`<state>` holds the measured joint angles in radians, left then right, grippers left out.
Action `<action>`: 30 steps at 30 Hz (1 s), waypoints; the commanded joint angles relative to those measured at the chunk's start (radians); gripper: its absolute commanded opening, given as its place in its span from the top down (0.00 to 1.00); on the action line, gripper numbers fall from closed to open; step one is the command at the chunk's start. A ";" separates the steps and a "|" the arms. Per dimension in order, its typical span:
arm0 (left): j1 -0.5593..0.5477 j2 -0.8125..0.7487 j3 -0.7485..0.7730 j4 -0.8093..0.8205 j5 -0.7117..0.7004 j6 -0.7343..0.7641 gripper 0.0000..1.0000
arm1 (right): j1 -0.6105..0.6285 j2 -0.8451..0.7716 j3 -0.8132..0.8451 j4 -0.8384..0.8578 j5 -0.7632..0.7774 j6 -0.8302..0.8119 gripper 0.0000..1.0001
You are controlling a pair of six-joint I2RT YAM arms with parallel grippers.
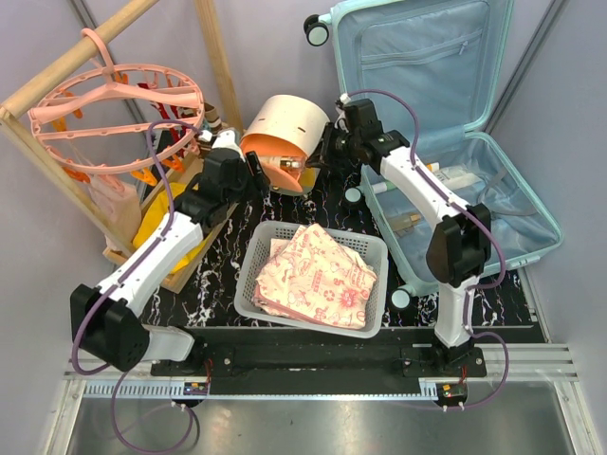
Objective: Open, take out, and arrange the luggage
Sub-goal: Adjust the personal item in the drawer, then pick up the personal item from the luggage.
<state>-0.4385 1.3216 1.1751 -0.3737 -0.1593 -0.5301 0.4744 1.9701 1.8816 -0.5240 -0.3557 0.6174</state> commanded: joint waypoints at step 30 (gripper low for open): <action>0.004 -0.053 -0.100 0.174 0.076 0.094 0.26 | -0.557 -0.462 -0.570 -0.054 -0.035 0.195 0.26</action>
<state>-0.4313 1.2900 1.0908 -0.2352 -0.0864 -0.4629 0.0109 1.5375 1.4963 -0.5480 -0.3012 0.6888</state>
